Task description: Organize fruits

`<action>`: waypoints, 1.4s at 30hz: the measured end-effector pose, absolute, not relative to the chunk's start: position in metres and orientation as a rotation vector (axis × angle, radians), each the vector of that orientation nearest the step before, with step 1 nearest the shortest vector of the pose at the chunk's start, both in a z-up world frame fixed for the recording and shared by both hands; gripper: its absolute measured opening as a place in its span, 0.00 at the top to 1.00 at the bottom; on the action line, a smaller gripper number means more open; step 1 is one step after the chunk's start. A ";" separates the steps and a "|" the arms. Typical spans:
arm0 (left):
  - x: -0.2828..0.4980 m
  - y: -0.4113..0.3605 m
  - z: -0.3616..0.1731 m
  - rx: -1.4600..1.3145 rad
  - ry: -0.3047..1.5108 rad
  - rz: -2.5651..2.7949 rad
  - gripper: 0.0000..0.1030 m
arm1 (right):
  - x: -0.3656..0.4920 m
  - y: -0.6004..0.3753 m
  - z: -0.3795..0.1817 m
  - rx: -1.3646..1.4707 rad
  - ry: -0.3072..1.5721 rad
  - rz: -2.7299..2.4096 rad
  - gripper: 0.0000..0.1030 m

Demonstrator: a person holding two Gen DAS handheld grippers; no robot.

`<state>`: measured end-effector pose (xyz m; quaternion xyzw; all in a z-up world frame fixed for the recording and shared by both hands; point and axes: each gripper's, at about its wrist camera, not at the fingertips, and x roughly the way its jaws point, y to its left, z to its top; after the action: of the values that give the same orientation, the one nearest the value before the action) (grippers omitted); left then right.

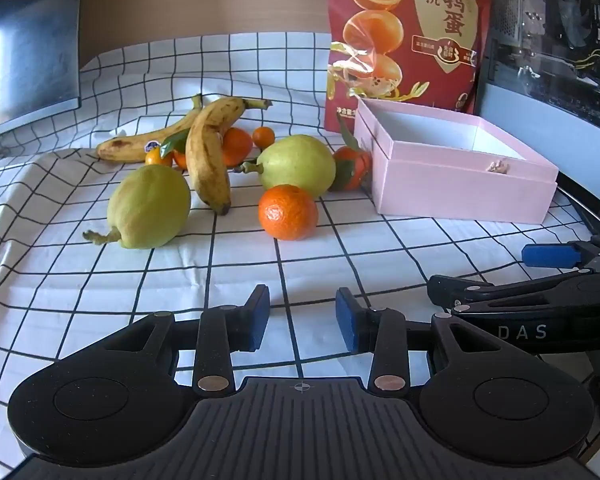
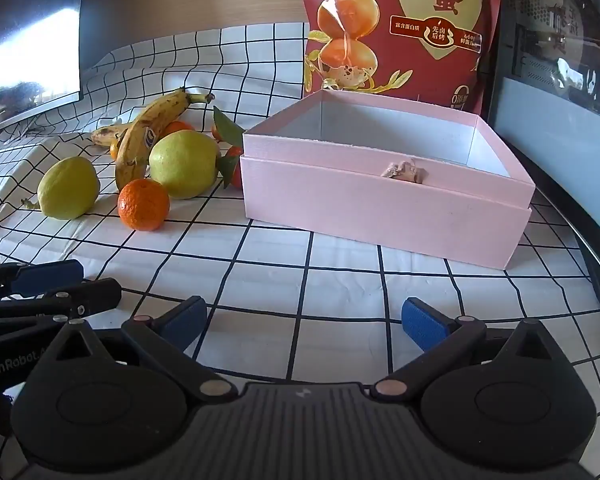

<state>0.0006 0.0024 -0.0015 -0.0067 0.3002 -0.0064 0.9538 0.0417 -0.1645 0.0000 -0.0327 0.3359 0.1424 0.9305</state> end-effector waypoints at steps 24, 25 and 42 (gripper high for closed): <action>-0.003 0.001 0.001 -0.006 0.604 -0.003 0.60 | 0.041 -0.164 0.001 -0.068 0.686 0.295 0.00; -0.003 0.001 0.001 -0.006 0.604 -0.003 0.60 | 0.041 -0.164 0.001 -0.068 0.686 0.295 0.00; -0.004 0.001 0.001 -0.006 0.604 -0.003 0.60 | 0.041 -0.164 0.001 -0.069 0.686 0.295 0.00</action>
<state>-0.0035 0.0007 0.0012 -0.0028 0.2973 -0.0016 0.9548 0.0407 -0.1637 0.0006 -0.0336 0.3348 0.1441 0.9306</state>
